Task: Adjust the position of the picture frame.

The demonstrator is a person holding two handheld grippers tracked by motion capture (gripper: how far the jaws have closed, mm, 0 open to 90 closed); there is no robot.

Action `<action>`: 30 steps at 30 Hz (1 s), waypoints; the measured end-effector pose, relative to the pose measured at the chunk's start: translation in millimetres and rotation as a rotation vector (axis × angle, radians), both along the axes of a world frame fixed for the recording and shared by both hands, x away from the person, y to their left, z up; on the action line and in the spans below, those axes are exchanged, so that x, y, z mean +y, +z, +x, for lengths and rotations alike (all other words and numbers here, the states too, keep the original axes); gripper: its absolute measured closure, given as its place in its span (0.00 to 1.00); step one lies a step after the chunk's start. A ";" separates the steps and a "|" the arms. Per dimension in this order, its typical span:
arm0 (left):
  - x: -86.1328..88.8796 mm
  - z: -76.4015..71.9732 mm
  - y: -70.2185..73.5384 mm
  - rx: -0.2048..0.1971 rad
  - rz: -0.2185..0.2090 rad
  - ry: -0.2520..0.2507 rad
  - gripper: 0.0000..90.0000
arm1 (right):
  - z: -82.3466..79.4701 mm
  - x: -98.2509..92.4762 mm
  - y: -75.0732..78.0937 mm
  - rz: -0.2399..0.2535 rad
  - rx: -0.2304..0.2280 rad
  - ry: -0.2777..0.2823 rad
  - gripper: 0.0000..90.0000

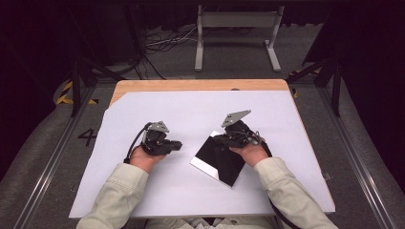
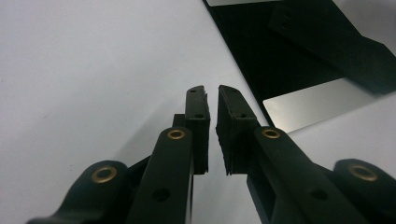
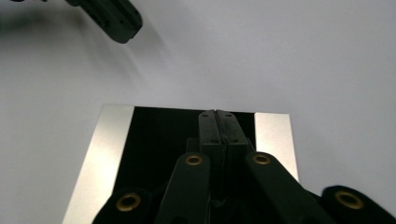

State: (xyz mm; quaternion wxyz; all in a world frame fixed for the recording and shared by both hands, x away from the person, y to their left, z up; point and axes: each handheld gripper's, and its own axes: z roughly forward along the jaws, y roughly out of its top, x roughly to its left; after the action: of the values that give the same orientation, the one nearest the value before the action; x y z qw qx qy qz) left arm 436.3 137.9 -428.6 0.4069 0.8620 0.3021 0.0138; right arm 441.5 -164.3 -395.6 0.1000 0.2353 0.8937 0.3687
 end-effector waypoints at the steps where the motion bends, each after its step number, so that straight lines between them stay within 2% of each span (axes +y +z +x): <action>1: 0.7 0.2 0.0 0.003 0.000 0.002 0.91 | -3.1 -0.8 0.2 0.004 0.005 0.005 1.00; 4: 2.2 0.8 0.3 0.002 -0.001 0.001 0.91 | -14.3 -4.1 0.4 0.016 0.026 0.019 1.00; 6: 2.8 0.8 0.7 0.004 -0.003 0.005 0.90 | -20.2 -6.3 -0.5 0.017 0.026 0.031 1.00; 9: 3.3 1.9 0.9 0.027 -0.005 0.007 0.87 | -29.8 -9.5 -2.5 0.022 0.032 0.039 1.00; 13: 3.8 2.5 1.0 0.031 -0.005 0.008 0.85 | -41.2 -13.7 -6.2 0.030 0.033 0.051 1.00; 16: 4.7 3.3 1.9 0.029 -0.010 0.007 0.83 | -47.7 -15.6 -8.5 0.004 0.034 0.065 1.00; 25: 6.0 3.6 2.1 0.035 -0.014 0.014 0.81 | -66.6 -17.9 -8.3 -0.030 0.033 0.107 1.00; 30: 5.7 3.9 2.2 0.035 -0.015 0.014 0.81 | -74.3 -18.4 -7.9 -0.034 0.036 0.131 1.00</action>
State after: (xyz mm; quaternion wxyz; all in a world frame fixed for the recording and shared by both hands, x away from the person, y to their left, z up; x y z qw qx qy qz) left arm 440.2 143.7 -426.4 0.4079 0.8569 0.3153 -0.0007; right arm 367.3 -182.7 -403.5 0.0635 0.1810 0.9150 0.3551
